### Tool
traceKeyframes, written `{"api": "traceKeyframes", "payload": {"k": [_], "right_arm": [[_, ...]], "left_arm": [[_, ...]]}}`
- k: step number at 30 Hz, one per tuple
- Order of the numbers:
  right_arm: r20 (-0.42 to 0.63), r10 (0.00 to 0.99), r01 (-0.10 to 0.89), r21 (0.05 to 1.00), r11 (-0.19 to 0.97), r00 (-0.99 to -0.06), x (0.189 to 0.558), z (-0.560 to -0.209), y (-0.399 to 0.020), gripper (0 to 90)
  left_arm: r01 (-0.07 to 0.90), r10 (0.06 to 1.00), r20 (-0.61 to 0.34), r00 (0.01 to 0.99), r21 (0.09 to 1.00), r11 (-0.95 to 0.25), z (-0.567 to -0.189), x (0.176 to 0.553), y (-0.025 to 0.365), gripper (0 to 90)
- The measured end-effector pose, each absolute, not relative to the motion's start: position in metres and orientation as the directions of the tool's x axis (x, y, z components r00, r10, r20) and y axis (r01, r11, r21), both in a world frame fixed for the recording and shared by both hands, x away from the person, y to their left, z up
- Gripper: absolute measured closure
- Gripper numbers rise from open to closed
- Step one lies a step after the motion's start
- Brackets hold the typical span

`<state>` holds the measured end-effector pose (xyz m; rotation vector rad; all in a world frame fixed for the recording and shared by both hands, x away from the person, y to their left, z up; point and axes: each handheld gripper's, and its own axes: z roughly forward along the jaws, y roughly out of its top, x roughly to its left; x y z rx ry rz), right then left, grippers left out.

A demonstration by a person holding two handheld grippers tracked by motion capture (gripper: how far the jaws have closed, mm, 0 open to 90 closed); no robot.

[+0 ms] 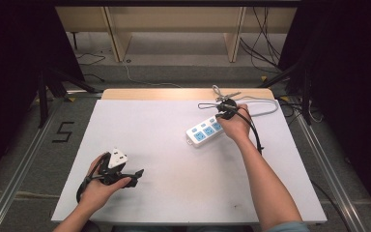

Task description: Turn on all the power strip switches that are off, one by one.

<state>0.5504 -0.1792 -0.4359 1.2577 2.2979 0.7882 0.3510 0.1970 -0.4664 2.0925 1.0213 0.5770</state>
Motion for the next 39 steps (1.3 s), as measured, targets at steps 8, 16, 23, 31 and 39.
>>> {"api": "traceKeyframes", "payload": {"k": [8,16,23,31,39], "right_arm": [[-0.075,0.853,0.629,0.643,0.438,-0.517,0.556,-0.435,-0.175,90.0],[-0.07,0.853,0.635,0.637,0.437,-0.517,0.56,-0.435,-0.17,90.0],[-0.07,0.853,0.641,0.628,0.441,-0.518,0.564,-0.436,-0.168,90.0],[-0.069,0.851,0.648,0.617,0.446,-0.52,0.564,-0.439,-0.165,90.0],[-0.067,0.851,0.65,0.615,0.446,-0.52,0.567,-0.442,-0.161,90.0]], "left_arm": [[0.48,0.807,0.065,0.587,0.775,-0.412,-0.466,0.351,0.197,16.0],[0.482,0.807,0.07,0.586,0.771,-0.417,-0.466,0.351,0.197,16.0],[0.481,0.807,0.074,0.585,0.77,-0.419,-0.466,0.351,0.197,16.0],[0.48,0.807,0.074,0.586,0.771,-0.419,-0.466,0.351,0.196,16.0],[0.479,0.806,0.074,0.587,0.771,-0.419,-0.467,0.351,0.196,16.1]]}}
